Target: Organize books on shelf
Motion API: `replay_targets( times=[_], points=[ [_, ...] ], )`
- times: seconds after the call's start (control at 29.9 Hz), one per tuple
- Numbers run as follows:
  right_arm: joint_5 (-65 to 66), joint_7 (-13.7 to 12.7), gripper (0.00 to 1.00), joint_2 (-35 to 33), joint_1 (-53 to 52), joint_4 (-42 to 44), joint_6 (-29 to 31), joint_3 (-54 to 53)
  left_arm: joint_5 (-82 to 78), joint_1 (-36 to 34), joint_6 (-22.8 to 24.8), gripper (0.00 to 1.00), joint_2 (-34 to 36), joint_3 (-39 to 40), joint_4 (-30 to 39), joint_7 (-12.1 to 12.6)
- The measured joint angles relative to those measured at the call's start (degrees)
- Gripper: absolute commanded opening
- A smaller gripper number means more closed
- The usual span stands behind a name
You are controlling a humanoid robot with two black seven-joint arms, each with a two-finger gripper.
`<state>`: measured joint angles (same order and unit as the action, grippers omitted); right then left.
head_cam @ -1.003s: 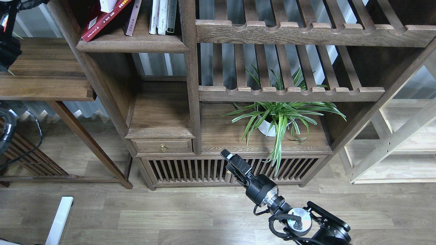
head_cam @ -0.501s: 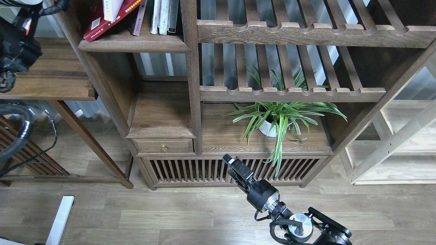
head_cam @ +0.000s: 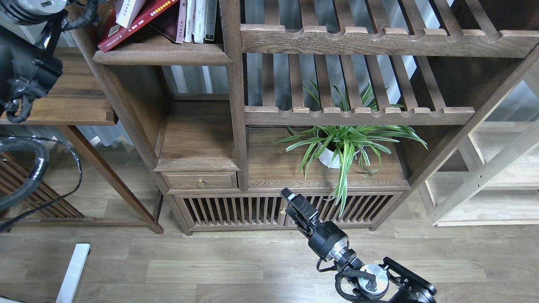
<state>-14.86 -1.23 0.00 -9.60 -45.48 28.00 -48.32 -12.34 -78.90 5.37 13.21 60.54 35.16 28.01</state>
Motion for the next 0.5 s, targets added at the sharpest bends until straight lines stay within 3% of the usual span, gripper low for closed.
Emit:
replay_targets(
  times=[0.27, 0.5],
  points=[
    [0.2, -0.2, 1.0, 0.0, 0.0, -2.3, 0.0, -1.6, 7.3, 7.5, 0.3, 0.86, 4.9, 1.0, 10.1, 0.0],
    [0.2, -0.7, 1.0, 0.0, 0.4, -6.3, 0.0, -1.3, 10.9, 15.5, 0.8, 0.89, 7.2, 7.6, 20.1, 0.0]
  ],
)
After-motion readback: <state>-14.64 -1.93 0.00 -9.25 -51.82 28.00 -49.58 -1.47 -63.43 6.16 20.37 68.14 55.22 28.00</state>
